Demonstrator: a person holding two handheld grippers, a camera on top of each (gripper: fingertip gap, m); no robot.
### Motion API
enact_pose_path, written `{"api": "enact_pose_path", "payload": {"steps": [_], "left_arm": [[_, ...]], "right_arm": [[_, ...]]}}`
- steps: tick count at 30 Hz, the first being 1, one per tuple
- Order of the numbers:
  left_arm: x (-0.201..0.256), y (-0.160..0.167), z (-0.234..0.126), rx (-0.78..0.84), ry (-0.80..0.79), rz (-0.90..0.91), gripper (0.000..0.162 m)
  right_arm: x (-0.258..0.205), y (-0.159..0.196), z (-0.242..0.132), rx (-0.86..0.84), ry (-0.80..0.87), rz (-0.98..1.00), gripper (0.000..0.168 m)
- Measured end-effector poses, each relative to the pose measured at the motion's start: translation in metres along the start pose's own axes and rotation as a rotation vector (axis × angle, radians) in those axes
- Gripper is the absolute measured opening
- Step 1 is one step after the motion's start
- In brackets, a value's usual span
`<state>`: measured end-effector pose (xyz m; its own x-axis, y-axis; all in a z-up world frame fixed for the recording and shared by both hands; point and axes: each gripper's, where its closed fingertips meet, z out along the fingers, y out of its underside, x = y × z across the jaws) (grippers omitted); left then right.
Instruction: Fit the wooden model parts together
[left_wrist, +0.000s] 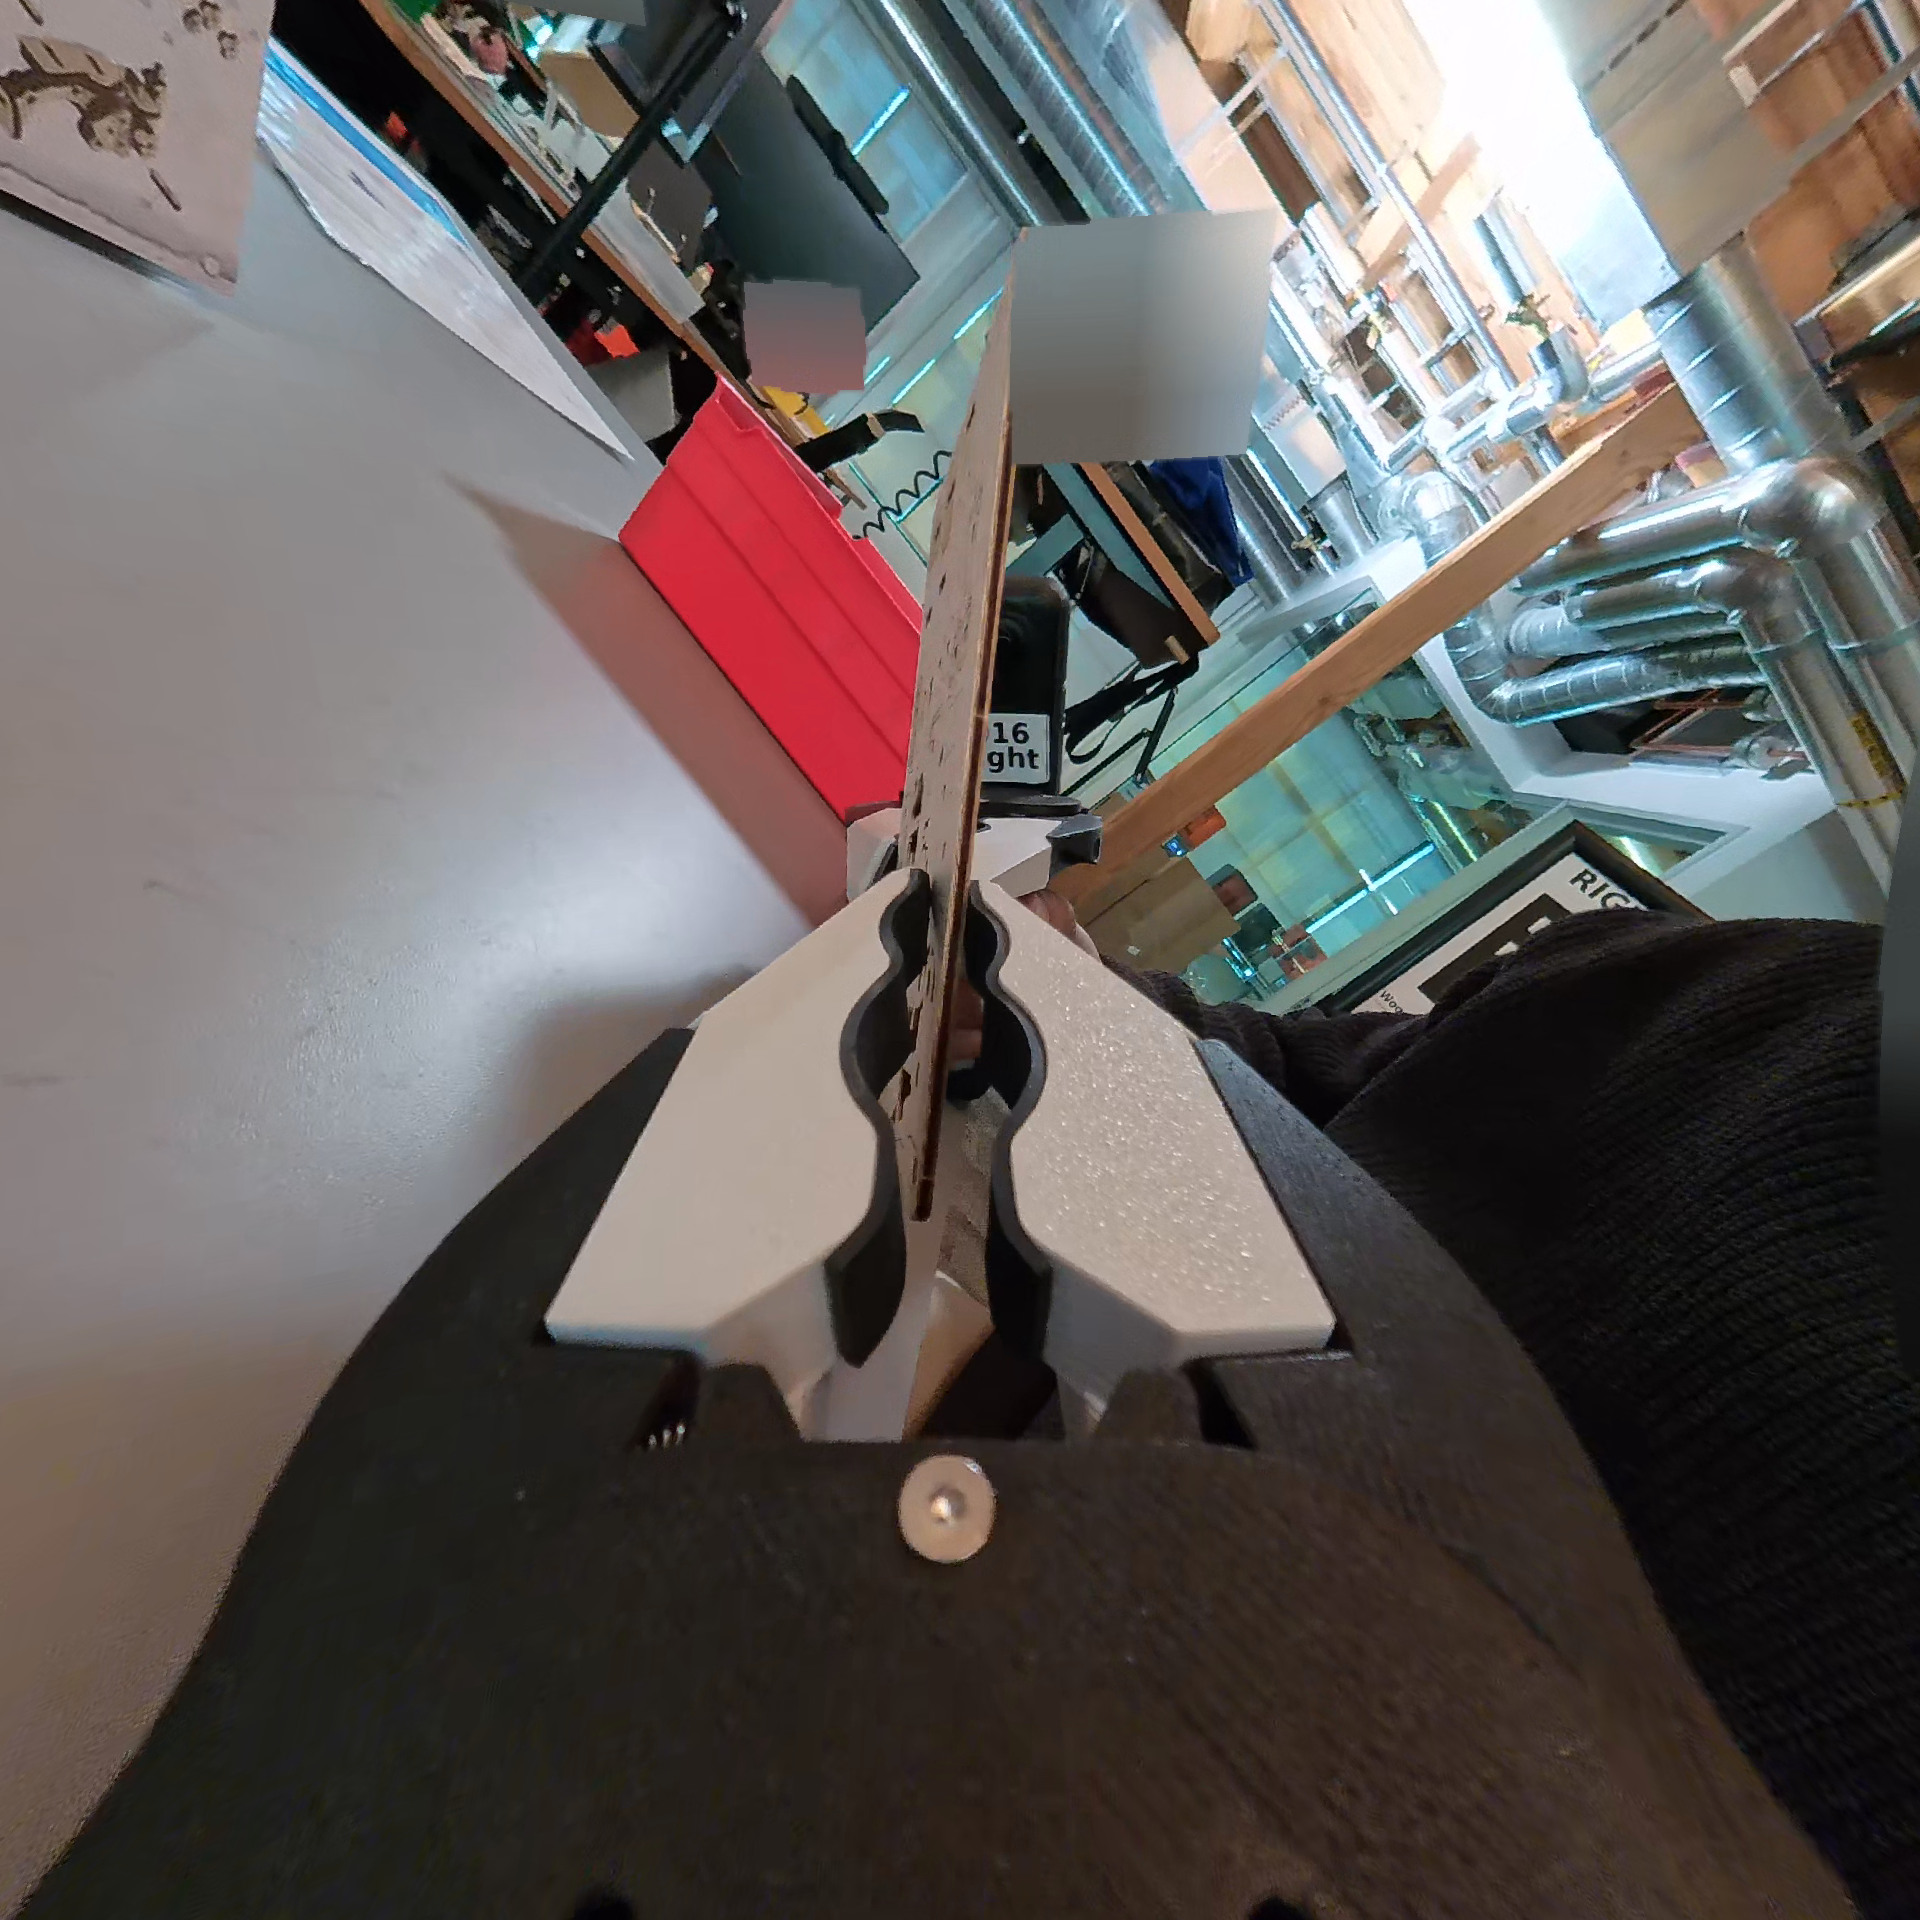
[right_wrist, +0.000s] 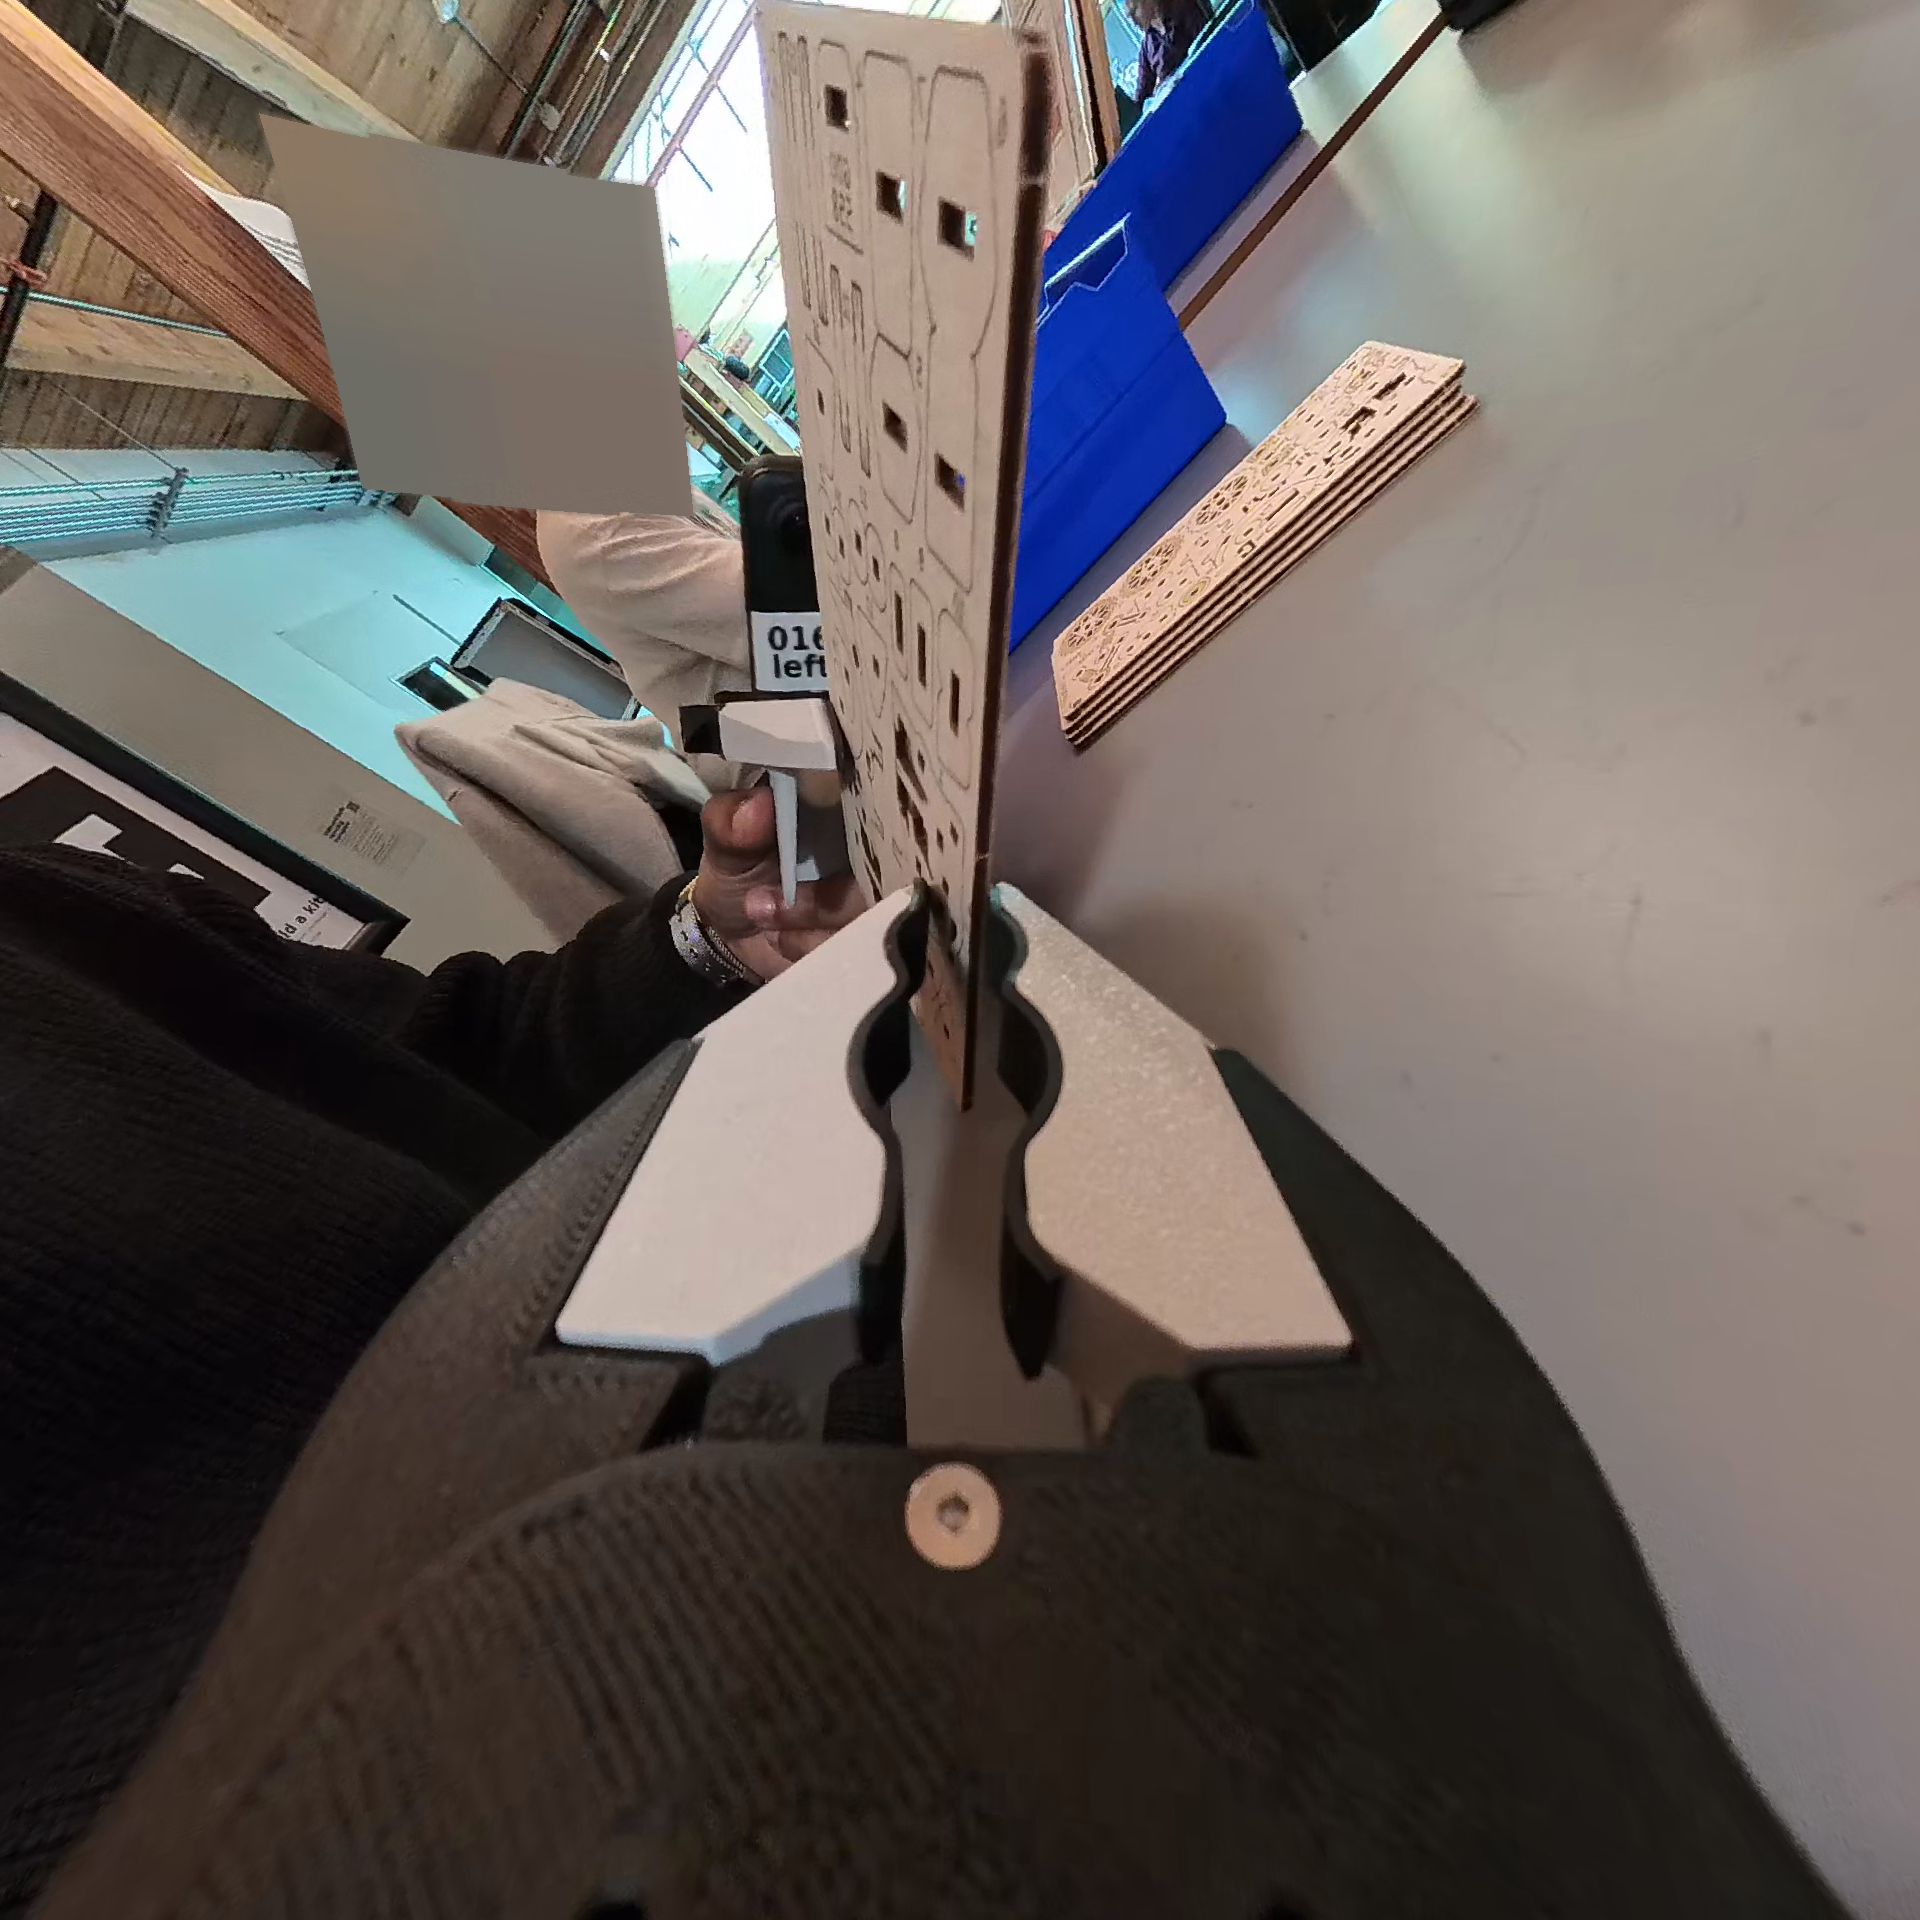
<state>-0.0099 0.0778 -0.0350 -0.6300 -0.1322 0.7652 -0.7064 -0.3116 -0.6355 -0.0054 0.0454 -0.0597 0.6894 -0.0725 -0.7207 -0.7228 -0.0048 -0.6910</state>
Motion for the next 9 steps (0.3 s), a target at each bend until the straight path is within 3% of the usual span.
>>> {"api": "enact_pose_path", "payload": {"steps": [9], "left_arm": [[0.0001,0.0084,0.0033,-0.045,0.011,-0.027,0.005]], "right_arm": [[-0.0015,0.0025,0.0013,-0.016,-0.005,-0.006,0.008]]}}
